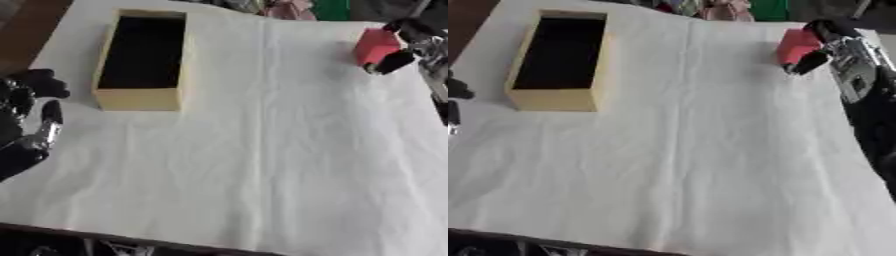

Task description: Pick up objects on the table and place them in the box.

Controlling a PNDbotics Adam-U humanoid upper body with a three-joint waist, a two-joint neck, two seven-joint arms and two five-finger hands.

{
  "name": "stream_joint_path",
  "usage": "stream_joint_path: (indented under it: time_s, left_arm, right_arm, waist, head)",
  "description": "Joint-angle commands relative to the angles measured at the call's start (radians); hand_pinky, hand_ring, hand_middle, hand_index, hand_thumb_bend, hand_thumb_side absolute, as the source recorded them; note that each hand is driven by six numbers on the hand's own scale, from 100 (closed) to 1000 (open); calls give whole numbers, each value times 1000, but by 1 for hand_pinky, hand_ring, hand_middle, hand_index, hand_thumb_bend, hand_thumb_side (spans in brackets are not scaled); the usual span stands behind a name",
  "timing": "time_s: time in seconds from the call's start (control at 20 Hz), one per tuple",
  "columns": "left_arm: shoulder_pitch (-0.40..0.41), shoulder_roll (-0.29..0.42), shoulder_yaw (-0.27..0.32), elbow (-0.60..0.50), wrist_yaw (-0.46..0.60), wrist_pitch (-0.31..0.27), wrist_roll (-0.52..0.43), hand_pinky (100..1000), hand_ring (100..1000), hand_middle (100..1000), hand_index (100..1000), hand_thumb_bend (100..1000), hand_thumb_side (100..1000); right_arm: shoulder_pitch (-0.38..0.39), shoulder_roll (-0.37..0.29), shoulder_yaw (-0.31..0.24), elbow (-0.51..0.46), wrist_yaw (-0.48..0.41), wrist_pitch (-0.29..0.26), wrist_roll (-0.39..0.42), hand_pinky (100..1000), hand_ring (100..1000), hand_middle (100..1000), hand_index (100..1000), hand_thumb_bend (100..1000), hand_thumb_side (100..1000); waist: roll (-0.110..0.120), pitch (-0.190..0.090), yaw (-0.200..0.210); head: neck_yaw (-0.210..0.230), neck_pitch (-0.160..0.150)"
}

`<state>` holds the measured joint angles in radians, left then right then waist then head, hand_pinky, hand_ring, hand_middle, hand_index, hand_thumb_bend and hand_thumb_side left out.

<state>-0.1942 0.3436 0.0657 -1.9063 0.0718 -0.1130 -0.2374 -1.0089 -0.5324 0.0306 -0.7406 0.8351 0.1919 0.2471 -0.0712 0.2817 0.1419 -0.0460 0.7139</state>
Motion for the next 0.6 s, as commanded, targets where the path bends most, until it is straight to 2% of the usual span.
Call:
stream_joint_path:
  time_s: [0.05, 0.3, 0.6]
  left_arm:
    - [-11, 18, -1, -20, 4, 0, -3, 1000, 717, 662, 814, 100, 133]
    - [-12, 18, -1, -21, 4, -1, -4, 1000, 718, 662, 814, 100, 133]
    - [-14, 17, -2, -22, 4, -1, -5, 1000, 718, 662, 813, 100, 133]
  right_arm:
    - [-19, -19, -9, -3, 11, 5, -8, 841, 1000, 904, 929, 392, 100]
    - [-18, -16, -9, -2, 29, 11, -38, 818, 1000, 874, 898, 331, 100]
    - [-15, -12, -5, -5, 82, 10, -114, 794, 967, 811, 841, 325, 100]
  waist:
    - [7, -16, 0]
    - [8, -13, 3]
    - [9, -10, 6]
  head:
    - [-2, -9]
    - [-1, -10]
    - [-1, -10]
